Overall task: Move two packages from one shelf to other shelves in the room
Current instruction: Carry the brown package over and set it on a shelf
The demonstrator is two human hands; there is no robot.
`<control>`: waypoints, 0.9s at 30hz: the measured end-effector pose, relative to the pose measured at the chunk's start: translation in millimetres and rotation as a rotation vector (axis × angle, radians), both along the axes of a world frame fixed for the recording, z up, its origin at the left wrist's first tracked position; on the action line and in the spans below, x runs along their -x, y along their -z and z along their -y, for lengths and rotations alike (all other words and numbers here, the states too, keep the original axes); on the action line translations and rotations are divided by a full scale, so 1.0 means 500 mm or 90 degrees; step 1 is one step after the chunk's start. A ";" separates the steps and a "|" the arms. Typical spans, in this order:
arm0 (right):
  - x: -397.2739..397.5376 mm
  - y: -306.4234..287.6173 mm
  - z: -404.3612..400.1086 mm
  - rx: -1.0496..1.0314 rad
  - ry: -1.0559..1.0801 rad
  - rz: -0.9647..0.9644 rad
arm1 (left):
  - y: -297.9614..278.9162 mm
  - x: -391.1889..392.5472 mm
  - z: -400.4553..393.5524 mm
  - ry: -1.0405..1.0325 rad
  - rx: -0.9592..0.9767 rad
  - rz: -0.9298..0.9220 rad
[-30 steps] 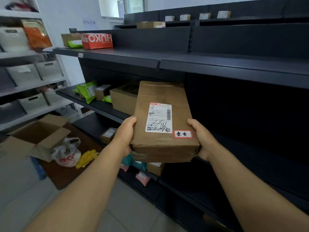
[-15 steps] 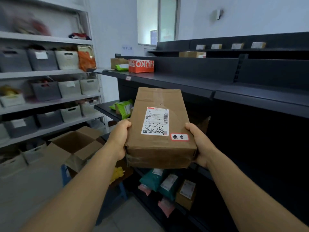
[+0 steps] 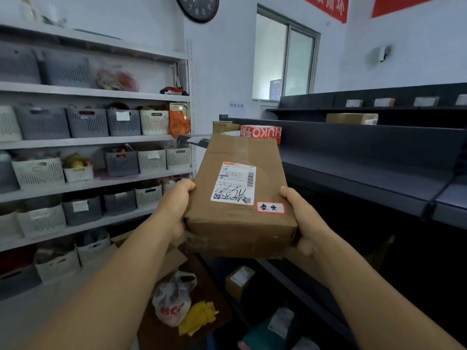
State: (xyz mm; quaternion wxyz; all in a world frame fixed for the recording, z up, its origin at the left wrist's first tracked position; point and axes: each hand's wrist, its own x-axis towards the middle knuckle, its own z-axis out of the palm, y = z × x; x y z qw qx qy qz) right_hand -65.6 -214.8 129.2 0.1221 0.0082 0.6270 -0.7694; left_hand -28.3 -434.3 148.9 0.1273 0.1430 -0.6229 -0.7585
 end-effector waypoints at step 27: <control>0.461 -0.270 0.050 0.040 0.301 -0.147 | -0.250 0.600 0.047 0.317 0.157 -0.249</control>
